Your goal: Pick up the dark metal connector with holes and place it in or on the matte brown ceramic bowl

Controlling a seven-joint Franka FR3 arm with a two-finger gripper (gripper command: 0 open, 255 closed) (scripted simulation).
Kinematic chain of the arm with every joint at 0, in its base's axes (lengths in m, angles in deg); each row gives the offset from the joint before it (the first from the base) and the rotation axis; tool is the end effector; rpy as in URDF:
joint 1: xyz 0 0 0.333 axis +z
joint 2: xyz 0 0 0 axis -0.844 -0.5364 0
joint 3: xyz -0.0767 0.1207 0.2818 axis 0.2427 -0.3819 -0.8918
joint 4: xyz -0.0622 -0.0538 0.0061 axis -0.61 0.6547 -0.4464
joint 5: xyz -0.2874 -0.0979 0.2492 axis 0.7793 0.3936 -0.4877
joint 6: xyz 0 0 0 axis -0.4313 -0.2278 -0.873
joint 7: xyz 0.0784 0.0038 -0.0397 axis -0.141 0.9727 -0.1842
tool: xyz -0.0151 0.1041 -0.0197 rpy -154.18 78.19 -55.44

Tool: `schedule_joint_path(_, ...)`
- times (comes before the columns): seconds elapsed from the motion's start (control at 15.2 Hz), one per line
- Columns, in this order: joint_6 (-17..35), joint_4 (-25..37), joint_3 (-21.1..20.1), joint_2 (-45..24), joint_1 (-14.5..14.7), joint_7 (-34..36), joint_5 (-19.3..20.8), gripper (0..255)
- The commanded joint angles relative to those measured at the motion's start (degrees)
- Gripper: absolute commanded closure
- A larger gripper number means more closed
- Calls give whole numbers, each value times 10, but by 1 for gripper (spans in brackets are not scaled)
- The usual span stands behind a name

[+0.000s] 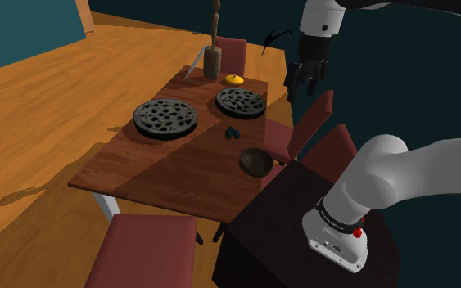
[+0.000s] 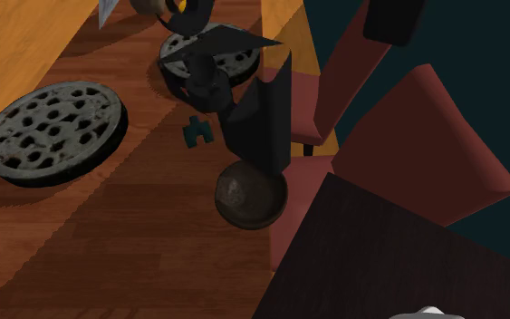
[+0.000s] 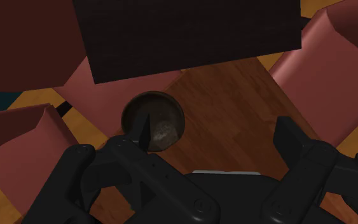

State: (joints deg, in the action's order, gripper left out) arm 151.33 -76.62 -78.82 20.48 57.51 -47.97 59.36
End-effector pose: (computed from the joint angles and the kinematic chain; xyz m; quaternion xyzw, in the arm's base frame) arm 0.2800 -0.0105 0.5650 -0.9930 0.0921 0.0739 0.0094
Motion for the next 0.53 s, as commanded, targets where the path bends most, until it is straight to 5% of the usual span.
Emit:
schedule_joint_path(0.0,0,0,0,0,0,0,0,0)
schedule_joint_path(0.46,137,-28,21,-108,-14,-5,13,0)
